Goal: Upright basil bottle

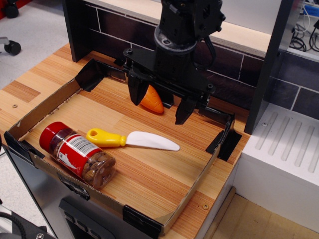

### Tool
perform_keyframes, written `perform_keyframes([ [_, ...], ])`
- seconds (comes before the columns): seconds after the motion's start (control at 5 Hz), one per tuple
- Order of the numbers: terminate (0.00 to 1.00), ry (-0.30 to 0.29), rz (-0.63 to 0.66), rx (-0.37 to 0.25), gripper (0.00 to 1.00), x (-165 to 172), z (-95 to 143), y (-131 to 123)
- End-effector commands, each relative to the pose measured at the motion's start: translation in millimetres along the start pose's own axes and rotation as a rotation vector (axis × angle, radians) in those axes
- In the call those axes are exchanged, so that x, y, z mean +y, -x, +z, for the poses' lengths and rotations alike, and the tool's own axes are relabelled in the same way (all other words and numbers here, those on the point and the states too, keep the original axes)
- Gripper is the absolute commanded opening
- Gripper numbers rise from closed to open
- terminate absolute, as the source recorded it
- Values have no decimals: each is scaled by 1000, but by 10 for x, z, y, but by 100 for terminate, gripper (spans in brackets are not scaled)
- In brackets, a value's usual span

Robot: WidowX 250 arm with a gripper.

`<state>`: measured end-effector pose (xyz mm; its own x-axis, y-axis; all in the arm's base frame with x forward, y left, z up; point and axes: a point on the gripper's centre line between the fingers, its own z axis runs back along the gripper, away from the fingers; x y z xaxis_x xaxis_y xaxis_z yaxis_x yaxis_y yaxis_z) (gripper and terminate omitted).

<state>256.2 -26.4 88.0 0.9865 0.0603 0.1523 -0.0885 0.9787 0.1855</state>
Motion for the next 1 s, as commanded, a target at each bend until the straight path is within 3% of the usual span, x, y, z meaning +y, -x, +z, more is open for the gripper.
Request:
perform_keyframes([
  [0.0, 0, 0, 0, 0, 100, 0, 0, 0],
  [0.2, 0, 29, 172, 46, 100, 255, 41, -2],
  [0.4, 0, -12, 327, 108, 100, 592, -17, -8],
  [0.8, 0, -44, 803, 100, 100, 1170, -161, 257],
])
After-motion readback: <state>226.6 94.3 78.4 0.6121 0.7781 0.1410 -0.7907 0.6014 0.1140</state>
